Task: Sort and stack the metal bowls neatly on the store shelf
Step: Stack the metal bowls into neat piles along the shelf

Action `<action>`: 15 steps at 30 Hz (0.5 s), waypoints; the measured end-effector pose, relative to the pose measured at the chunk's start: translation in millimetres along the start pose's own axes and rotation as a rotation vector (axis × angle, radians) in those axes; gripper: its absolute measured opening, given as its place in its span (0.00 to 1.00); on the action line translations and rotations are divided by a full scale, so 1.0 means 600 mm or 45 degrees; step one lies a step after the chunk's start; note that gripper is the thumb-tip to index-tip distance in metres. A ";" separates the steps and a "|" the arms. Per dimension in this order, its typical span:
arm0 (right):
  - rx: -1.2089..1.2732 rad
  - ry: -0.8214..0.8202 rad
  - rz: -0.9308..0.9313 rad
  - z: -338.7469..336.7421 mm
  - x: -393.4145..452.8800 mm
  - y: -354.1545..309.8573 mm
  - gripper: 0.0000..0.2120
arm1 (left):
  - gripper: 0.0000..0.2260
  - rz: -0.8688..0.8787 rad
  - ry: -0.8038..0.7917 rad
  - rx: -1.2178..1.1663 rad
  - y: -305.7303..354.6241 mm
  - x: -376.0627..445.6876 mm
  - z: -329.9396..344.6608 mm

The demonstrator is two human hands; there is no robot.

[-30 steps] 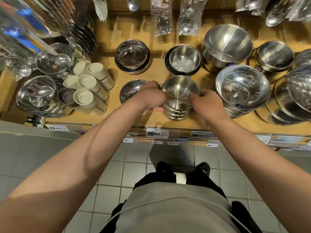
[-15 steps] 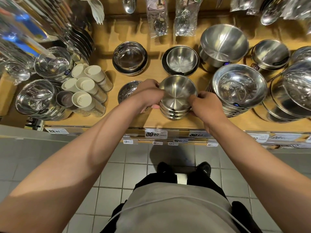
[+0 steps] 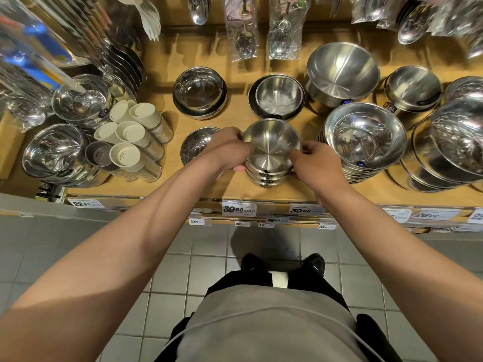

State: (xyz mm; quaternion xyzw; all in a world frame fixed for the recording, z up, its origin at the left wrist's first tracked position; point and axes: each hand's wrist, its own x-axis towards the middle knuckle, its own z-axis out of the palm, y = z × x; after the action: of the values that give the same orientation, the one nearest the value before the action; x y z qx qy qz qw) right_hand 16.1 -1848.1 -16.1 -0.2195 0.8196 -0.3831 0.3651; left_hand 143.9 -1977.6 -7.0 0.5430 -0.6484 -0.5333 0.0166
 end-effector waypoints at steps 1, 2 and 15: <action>0.004 0.001 -0.001 0.000 0.000 0.000 0.10 | 0.05 0.000 0.002 -0.005 0.000 0.000 0.000; 0.008 0.003 -0.003 0.000 0.000 0.000 0.10 | 0.05 -0.003 0.004 -0.007 0.000 0.000 -0.001; -0.240 0.116 -0.173 -0.006 -0.009 -0.007 0.09 | 0.04 0.144 0.195 0.051 0.004 -0.009 -0.002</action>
State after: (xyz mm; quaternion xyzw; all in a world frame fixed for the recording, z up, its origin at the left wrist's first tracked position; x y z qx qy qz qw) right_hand 17.1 -1845.6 -8.6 -0.2904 0.8508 -0.3379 0.2786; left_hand 145.1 -1974.6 -1.6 0.5450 -0.6853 -0.4755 0.0853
